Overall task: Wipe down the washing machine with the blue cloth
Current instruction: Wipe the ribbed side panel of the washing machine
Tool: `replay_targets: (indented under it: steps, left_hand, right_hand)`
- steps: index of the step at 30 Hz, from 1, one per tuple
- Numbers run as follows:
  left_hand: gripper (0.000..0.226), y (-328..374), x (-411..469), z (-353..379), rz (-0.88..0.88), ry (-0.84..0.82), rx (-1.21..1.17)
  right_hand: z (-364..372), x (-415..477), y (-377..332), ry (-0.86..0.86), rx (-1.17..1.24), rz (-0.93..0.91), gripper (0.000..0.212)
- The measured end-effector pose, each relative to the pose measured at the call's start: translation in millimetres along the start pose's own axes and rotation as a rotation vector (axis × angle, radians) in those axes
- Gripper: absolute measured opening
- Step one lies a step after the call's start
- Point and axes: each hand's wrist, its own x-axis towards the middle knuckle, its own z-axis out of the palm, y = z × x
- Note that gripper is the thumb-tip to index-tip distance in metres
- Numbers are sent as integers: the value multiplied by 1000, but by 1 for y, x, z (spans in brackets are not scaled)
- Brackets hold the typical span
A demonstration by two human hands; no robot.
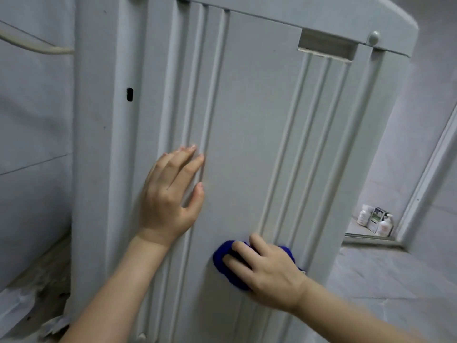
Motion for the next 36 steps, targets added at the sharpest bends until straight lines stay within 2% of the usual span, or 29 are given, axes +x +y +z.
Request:
replay_targets:
  steps: [2, 3, 5, 8, 10, 15, 17, 19, 23, 25, 28, 36]
  left_hand:
    - [39, 0, 1, -1, 6, 5, -4]
    - [38, 0, 0, -2, 8, 6, -4]
    - [38, -1, 0, -1, 13, 9, -6]
    - [38, -3, -2, 2, 12, 25, -7]
    - [38, -4, -3, 5, 5, 26, -22]
    - [43, -2, -6, 5, -16, 18, -40]
    - [44, -2, -4, 3, -7, 7, -53]
    - [43, -4, -3, 0, 2, -3, -64]
    - [43, -5, -3, 0, 14, -2, -66]
    - [43, -6, -3, 0, 16, -2, -64]
    - [44, -6, -5, 1, 17, 1, -54]
    - [44, -6, -7, 4, 12, 13, -60]
  right_hand:
    - [-30, 25, 25, 102, -23, 34, 17]
    - [-51, 45, 44, 209, -47, 104, 22]
    - [-92, 90, 89, 428, -127, 311, 31]
    - [-110, 125, 121, 603, -113, 564, 33]
    - [-83, 106, 95, 600, -102, 584, 32]
    - [9, 3, -12, 137, 15, 138, 27]
    - [7, 1, -11, 90, 56, 125, 27]
    - [-14, 19, 4, 187, 68, 236, 28]
    - [-66, 94, 62, 600, 83, 636, 32]
    - [-79, 124, 79, 712, 106, 712, 31]
    - [-75, 131, 78, 760, 90, 704, 32]
    - [-74, 130, 78, 749, 74, 694, 33]
